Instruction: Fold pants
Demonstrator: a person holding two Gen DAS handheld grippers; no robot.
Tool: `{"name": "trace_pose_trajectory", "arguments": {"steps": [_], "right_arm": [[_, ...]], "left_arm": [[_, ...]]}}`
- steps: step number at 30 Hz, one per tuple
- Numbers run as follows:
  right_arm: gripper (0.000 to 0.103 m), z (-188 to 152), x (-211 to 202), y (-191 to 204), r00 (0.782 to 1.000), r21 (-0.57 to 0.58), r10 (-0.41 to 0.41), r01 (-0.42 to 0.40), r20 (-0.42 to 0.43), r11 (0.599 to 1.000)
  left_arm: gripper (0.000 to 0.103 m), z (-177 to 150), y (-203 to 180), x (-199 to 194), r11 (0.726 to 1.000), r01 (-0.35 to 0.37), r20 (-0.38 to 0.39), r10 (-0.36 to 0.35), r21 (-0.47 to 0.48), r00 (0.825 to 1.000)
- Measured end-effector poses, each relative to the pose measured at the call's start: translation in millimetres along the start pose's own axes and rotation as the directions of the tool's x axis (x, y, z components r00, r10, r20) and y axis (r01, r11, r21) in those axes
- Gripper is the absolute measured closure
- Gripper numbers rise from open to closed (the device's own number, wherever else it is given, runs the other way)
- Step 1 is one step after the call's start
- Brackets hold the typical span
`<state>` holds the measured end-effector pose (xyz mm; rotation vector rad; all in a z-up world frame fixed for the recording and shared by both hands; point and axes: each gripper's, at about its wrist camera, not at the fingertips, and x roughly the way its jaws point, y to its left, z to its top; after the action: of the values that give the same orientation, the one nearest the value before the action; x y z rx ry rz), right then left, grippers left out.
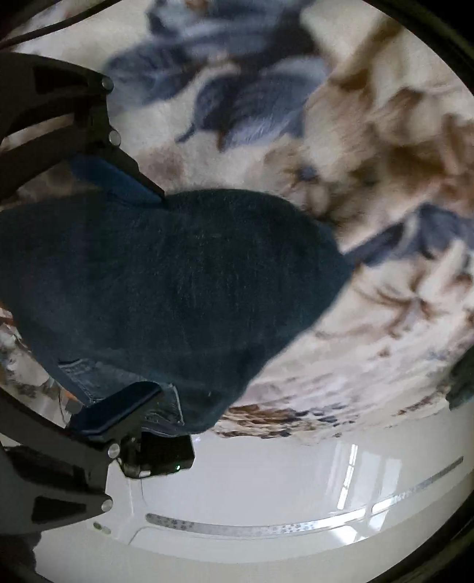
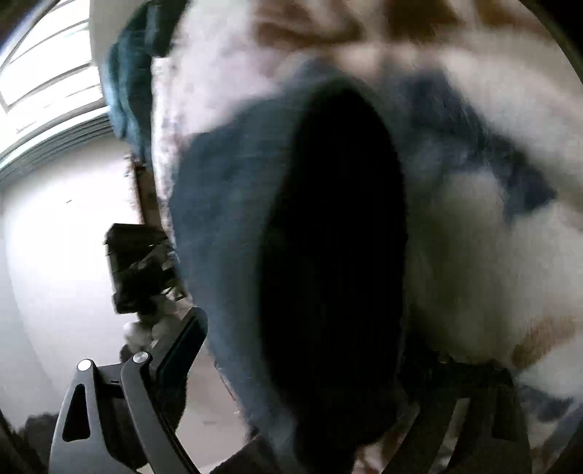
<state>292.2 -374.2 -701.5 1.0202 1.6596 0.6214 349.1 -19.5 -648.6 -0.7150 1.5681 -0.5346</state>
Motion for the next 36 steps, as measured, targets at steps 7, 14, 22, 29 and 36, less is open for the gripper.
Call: {"name": "trace_pose_trajectory", "arguments": {"steps": [7, 14, 22, 29, 36], "right_arm": [[0.011, 13, 26, 41, 0.999, -0.163, 0.004, -0.010, -0.040, 0.987], [0.046, 17, 25, 44, 0.998, -0.107, -0.051, 0.056, 0.047, 0.993], [0.053, 4, 23, 73, 0.989, -0.087, -0.050, 0.063, 0.139, 0.994], [0.054, -11, -11, 124, 0.972, -0.115, -0.016, 0.044, 0.233, 0.992], [0.054, 67, -48, 204, 0.967, -0.216, 0.020, 0.037, 0.255, 0.976]], "left_arm": [[0.004, 6, -14, 11, 0.998, 0.012, -0.036, -0.010, 0.058, 0.999], [0.004, 1, -24, -8, 0.995, 0.032, -0.004, -0.032, 0.096, 0.999], [0.004, 5, -57, -35, 0.985, 0.044, 0.009, -0.046, 0.169, 0.999], [0.004, 33, -96, -72, 0.971, 0.054, 0.034, -0.063, 0.233, 0.997], [0.004, 107, -143, -130, 0.968, 0.038, 0.138, -0.074, 0.247, 0.988]]}}
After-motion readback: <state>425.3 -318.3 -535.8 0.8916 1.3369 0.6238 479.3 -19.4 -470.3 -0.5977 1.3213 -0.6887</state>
